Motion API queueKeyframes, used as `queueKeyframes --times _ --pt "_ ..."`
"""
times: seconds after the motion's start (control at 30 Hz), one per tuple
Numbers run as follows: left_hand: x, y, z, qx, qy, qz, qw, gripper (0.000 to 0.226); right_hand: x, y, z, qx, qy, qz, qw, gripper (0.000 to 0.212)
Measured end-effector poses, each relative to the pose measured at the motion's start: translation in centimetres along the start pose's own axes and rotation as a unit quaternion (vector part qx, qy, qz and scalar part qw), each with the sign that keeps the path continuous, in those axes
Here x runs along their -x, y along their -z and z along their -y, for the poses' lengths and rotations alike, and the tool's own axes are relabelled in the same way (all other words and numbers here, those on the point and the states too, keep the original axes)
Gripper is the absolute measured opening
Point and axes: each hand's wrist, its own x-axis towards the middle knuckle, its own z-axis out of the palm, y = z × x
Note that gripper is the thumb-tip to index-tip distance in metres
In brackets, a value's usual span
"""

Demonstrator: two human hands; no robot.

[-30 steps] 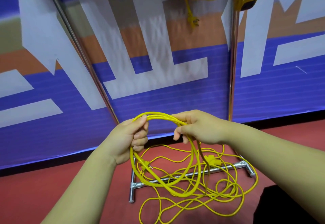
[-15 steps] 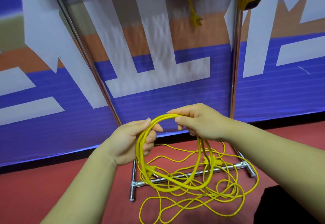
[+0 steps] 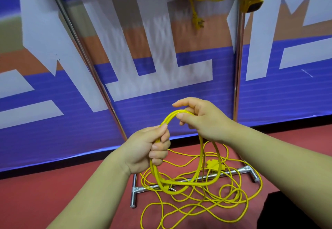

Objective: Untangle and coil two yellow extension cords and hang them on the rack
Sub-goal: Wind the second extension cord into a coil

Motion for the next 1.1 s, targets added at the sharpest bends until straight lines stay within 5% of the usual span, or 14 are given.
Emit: queueKeyframes --times 0.2,0.37,0.67,0.9,1.1 --pt "1.0 2.4 -1.8 0.149 -0.085 0.048 0.984 0.037 0.3 1.3 -1.4 -0.052 -0.112 0.076 0.990 0.022" --pt "2.1 4.3 -2.9 0.170 -0.161 -0.003 0.972 0.038 0.7 0.9 -2.4 -0.081 -0.169 0.140 0.972 0.015" --pt "2.2 5.7 -2.5 0.166 -0.176 -0.125 0.962 0.046 0.6 1.7 -1.7 -0.148 -0.189 0.079 0.968 0.019" --pt "2.7 7.7 -1.8 0.179 -0.138 0.018 0.974 0.043 0.3 1.7 -1.6 -0.145 -0.160 0.036 0.976 0.015" --pt "1.2 5.5 -0.7 0.046 -0.124 -0.174 0.976 0.039 0.0 1.9 -0.4 -0.096 -0.082 -0.080 0.989 0.013"
